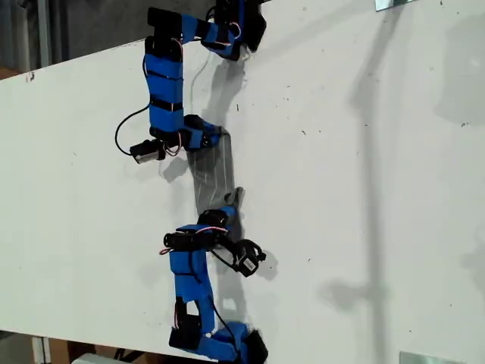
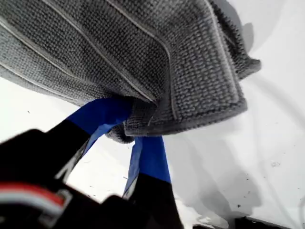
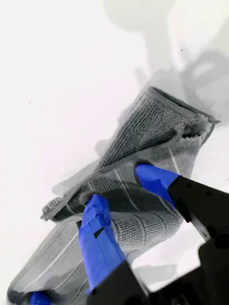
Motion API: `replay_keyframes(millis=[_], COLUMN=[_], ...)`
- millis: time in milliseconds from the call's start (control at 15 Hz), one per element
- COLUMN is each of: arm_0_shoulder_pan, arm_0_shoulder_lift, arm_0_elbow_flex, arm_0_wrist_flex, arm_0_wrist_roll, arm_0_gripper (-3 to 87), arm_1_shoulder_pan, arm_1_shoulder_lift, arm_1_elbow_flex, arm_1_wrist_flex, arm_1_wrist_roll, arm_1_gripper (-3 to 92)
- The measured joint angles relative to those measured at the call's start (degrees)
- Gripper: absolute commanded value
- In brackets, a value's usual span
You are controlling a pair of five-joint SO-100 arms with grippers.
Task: Grasp corners of a square towel and fold twice.
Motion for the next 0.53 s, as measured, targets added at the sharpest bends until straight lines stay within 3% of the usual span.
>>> replay_keyframes(millis=[267,533], arm_0_shoulder_pan=[1.14,4.31], arm_0_shoulder_lift=[-3.08,-4.57], arm_0_elbow_flex=[-0.35,-0.35], arm_0_wrist_flex=[-3.52,-9.93], arm_0_wrist_roll=[-0.09,6.15], arm_0_gripper=[13.7,22.6], arm_1_shoulder_pan=[0.0,-0.18], arm_1_shoulder_lift=[0.0,0.0], arm_1_elbow_flex=[0.0,0.0], arm_1_wrist_flex=[0.0,0.0], arm_1_wrist_roll=[0.0,0.0], arm_1_gripper=[-0.1,-0.1])
